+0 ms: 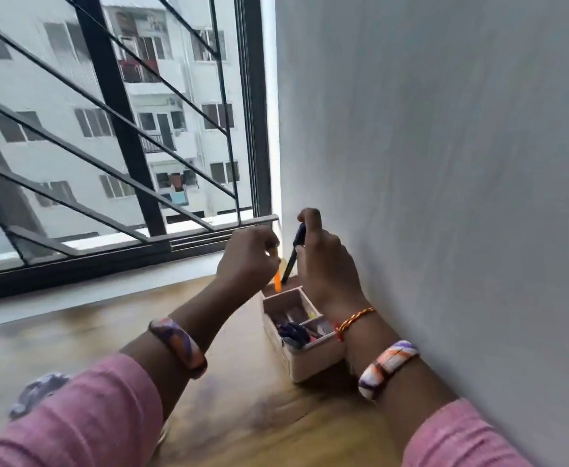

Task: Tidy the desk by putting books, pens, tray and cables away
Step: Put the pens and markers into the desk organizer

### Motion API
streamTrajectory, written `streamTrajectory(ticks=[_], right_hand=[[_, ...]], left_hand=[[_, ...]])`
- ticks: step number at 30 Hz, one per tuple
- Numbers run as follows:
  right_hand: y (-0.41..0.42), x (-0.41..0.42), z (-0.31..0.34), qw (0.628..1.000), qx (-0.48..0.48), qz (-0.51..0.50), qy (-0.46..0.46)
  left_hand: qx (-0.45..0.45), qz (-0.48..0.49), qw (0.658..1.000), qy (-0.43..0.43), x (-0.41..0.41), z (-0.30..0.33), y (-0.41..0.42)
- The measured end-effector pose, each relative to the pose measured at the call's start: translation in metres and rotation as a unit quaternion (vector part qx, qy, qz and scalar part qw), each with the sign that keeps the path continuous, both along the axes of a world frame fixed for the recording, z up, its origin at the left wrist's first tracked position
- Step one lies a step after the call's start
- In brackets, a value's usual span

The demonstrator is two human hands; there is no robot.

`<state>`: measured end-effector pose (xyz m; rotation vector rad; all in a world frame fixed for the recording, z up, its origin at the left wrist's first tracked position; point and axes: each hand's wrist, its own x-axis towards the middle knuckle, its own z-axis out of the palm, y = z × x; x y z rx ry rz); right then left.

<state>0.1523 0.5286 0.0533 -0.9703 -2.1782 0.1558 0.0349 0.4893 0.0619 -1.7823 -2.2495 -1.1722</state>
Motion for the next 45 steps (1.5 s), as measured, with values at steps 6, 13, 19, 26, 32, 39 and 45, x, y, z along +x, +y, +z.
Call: streamTrajectory(ticks=[6,13,19,26,32,39,45], right_hand=[[-0.022,-0.043,-0.004,0.999,-0.01,0.028,-0.033],[-0.12,-0.137,0.005,0.977,0.031,0.182,-0.109],[-0.235,-0.253,-0.004,0.931,0.041,0.316,-0.176],[-0.388,-0.418,-0.036,0.846,0.022,0.447,-0.291],[-0.497,-0.519,-0.066,0.764,0.04,0.554,-0.327],[-0.563,-0.644,-0.076,0.794,0.093,0.512,-0.316],[-0.577,-0.69,-0.089,0.794,0.17,0.399,-0.426]], left_hand=[[-0.062,-0.017,0.998,-0.006,-0.042,0.0,-0.045],[-0.154,0.036,0.987,-0.016,-0.152,0.004,-0.197],[-0.171,0.156,0.971,-0.062,-0.269,-0.018,-0.37],[-0.195,0.306,0.92,-0.149,-0.398,-0.067,-0.565],[-0.184,0.565,0.793,-0.132,-0.492,-0.1,-0.694],[-0.286,0.582,0.753,-0.115,-0.557,-0.126,-0.753],[-0.248,0.625,0.737,-0.069,-0.567,-0.133,-0.751]])
